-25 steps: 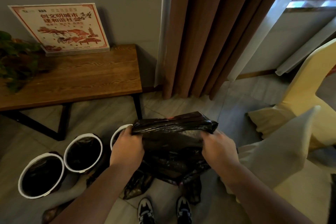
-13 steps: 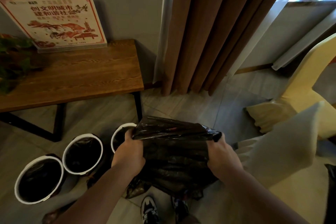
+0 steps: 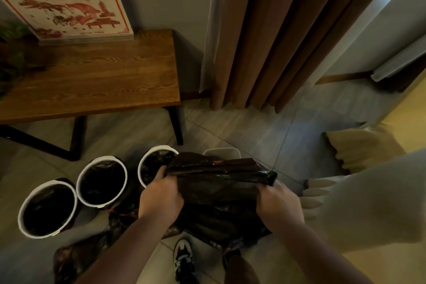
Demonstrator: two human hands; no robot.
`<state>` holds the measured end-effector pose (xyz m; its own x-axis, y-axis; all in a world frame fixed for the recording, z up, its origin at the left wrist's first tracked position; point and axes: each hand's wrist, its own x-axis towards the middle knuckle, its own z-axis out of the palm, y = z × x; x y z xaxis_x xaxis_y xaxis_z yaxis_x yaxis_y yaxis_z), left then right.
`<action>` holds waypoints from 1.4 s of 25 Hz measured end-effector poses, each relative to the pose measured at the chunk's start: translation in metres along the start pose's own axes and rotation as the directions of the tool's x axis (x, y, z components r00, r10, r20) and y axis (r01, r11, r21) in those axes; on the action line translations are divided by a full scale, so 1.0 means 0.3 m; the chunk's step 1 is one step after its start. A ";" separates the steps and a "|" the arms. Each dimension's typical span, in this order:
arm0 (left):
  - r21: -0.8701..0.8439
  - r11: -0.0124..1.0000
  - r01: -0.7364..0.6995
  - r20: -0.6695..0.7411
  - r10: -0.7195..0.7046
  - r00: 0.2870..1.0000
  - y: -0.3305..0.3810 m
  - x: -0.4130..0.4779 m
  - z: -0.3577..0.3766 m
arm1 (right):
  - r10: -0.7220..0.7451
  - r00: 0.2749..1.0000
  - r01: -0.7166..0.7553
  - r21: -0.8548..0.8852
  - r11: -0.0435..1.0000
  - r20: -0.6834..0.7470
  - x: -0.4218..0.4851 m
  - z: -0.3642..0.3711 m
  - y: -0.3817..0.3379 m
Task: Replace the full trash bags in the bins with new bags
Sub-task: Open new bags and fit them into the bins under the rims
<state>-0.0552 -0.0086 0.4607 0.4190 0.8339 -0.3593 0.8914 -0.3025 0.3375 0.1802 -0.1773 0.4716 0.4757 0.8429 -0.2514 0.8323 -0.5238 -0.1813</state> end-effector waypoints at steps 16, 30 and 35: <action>-0.165 0.985 0.049 0.121 -0.029 0.992 0.039 0.389 0.518 | -0.036 0.982 -0.003 0.206 0.979 0.188 0.406 0.425 0.354; -0.135 0.987 -0.082 0.253 0.114 0.961 -0.128 0.900 1.238 | 0.084 0.993 -0.101 0.215 0.971 0.088 0.811 1.212 0.521; -0.168 0.980 -0.107 0.231 0.144 0.962 -0.120 1.086 1.443 | 0.037 0.988 -0.065 0.194 0.979 0.148 0.996 1.398 0.593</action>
<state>0.1241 0.0740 -0.0451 0.5716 0.6521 -0.4980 0.7999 -0.3078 0.5152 0.3511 -0.0702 -0.0344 0.4585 0.7958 -0.3954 0.7288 -0.5914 -0.3451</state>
